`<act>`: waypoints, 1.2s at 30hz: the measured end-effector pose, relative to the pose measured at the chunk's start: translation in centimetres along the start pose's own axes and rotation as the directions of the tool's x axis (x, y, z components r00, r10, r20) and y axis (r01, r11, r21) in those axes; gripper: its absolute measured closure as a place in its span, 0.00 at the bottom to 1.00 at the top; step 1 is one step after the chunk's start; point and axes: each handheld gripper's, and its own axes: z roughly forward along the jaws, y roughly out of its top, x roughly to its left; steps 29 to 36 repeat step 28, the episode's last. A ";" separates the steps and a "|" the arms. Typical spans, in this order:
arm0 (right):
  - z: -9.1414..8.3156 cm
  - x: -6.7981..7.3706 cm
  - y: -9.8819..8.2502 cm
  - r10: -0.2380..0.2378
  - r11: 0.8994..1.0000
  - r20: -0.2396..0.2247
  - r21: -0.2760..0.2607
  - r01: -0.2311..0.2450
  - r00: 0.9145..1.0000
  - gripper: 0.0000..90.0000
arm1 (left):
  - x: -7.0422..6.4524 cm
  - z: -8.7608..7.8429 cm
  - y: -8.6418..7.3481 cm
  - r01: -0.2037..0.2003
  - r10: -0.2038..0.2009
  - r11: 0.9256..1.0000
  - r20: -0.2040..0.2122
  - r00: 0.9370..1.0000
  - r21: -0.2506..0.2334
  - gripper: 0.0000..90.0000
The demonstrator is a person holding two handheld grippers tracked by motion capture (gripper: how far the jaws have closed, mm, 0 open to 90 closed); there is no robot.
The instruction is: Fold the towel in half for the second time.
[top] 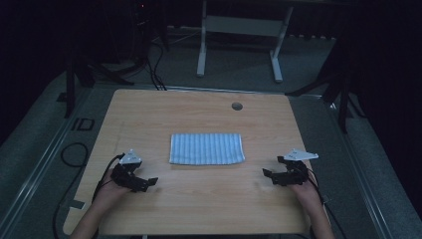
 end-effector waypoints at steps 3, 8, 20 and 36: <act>-0.5 0.0 -0.5 0.008 1.000 0.012 -0.011 -0.007 1.000 0.15 | -0.2 0.0 -0.4 -0.006 0.006 1.000 -0.019 1.000 -0.002 0.01; -1.2 -0.2 -1.6 0.016 1.000 0.048 -0.006 -0.016 0.999 0.15 | -0.7 0.0 -0.7 -0.013 0.013 1.000 -0.020 1.000 -0.018 0.01; -2.7 -0.9 -2.9 0.050 0.998 0.108 -0.053 -0.044 0.993 0.15 | -1.0 -0.5 -1.6 -0.001 0.000 0.997 -0.020 1.000 -0.076 0.01; -2.6 -1.0 -3.0 0.048 0.998 0.106 -0.051 -0.043 0.993 0.15 | -1.1 -0.5 -1.5 0.005 -0.007 0.996 -0.024 1.000 -0.089 0.01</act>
